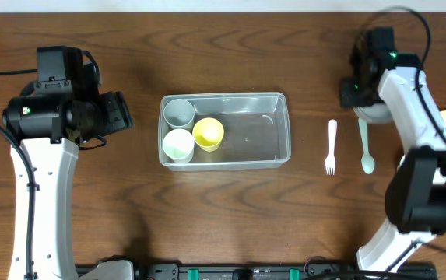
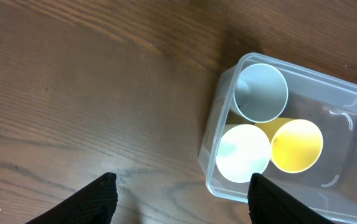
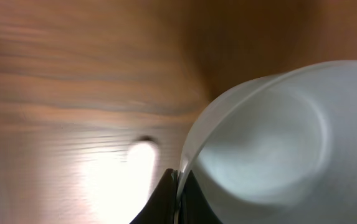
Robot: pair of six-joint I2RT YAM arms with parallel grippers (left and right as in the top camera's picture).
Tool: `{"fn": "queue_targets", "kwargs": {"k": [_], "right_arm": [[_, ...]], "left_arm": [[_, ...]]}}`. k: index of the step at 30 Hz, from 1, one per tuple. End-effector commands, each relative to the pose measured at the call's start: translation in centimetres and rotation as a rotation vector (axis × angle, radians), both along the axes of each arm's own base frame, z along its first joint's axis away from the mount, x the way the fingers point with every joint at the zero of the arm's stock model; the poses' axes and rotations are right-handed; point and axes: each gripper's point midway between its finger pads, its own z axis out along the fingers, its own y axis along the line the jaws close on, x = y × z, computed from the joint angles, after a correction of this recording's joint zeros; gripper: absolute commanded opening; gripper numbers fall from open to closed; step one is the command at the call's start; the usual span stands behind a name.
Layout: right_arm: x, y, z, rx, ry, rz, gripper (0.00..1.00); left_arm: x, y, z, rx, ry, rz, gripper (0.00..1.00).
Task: Pack container
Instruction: 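Carry white bowl with right gripper into container's right side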
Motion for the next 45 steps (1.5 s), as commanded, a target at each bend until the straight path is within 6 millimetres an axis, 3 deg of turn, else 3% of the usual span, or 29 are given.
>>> {"fn": "queue_targets", "kwargs": {"k": [1, 4, 8, 11, 18, 28, 34, 38, 39, 43, 45], "right_arm": [[0.1, 6.1, 8.7, 0.029, -0.191, 0.253, 0.01], [-2.0, 11.1, 11.7, 0.024, -0.251, 0.449, 0.01], [-4.9, 16.5, 12.5, 0.008, -0.248, 0.668, 0.01], [-6.5, 19.6, 11.3, 0.011, -0.215, 0.763, 0.01], [-8.2, 23.4, 5.7, 0.051, -0.07, 0.864, 0.01], [-8.6, 25.4, -1.3, 0.059, 0.085, 0.901, 0.01], [-8.4, 25.5, -3.1, 0.053, 0.12, 0.9, 0.01], [-8.3, 25.6, -3.4, 0.053, 0.12, 0.9, 0.03], [-8.3, 25.6, -3.3, 0.053, 0.118, 0.9, 0.05], [-8.2, 25.6, -3.3, 0.054, 0.114, 0.9, 0.29], [-8.2, 25.6, -3.3, 0.054, 0.114, 0.9, 0.34]], "left_arm": [[-0.2, -0.1, -0.2, -0.014, 0.009, 0.008, 0.68], [-0.2, -0.1, -0.2, -0.014, 0.009, 0.009, 0.68], [-0.2, -0.1, -0.2, -0.013, 0.009, 0.008, 0.68], [-0.2, -0.1, -0.2, -0.014, 0.009, 0.009, 0.68], [-0.2, -0.1, -0.2, -0.014, 0.009, 0.009, 0.68], [-0.2, -0.1, -0.2, -0.014, 0.009, 0.009, 0.68], [-0.2, -0.1, -0.2, -0.014, 0.009, 0.009, 0.68], [-0.2, -0.1, -0.2, -0.014, 0.009, 0.009, 0.68], [-0.2, -0.1, -0.2, -0.013, 0.009, 0.008, 0.68], [-0.2, -0.1, -0.2, -0.013, 0.009, 0.008, 0.68], [-0.2, -0.1, -0.2, -0.013, 0.009, 0.008, 0.68]]}}
